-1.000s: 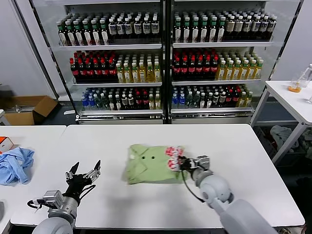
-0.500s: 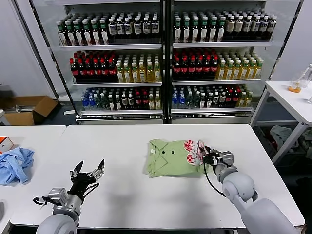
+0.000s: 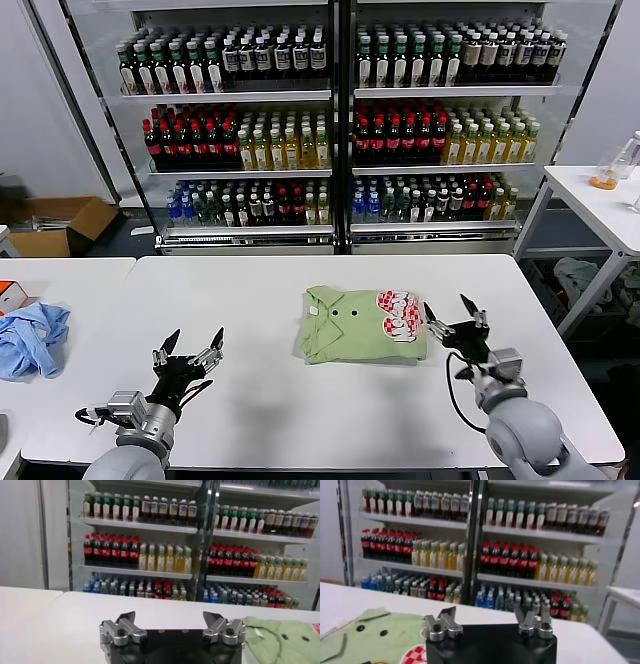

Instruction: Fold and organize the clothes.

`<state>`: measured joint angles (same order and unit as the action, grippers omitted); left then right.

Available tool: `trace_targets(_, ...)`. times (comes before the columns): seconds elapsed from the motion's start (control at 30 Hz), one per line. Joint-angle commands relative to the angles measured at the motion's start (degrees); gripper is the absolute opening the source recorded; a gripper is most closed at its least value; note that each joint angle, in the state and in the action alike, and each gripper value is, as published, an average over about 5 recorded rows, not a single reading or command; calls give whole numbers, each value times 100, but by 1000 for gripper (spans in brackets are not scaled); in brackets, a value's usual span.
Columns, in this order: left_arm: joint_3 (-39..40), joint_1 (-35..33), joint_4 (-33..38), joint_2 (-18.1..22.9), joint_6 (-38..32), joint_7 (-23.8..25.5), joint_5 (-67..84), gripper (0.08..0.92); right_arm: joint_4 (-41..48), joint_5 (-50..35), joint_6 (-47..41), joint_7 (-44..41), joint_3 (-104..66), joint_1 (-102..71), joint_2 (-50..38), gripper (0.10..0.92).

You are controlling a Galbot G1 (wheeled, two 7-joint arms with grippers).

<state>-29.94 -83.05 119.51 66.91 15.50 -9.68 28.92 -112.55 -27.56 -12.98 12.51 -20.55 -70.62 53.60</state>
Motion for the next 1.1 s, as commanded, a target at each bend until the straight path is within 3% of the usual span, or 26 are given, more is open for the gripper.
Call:
trace_targets(0.03,27,-128,273,108,-2,14,-147,823,-707,312,679,-93,-1260,-1666,-49,776)
trace_targets(0.17,27,-178,360,143,4,23,-185,823,-690,289,750,-127,-1408,-1865,30,819)
trace_targets(0.43,34,-269,469,213,24,27,-245,823,-799,156,1052,-120,-1476,-1945,129,823)
trace_targets(1.1,-18,-311,440,409,25,30,-327,823,-1029,274,821,74,-1404,-1879,137,823)
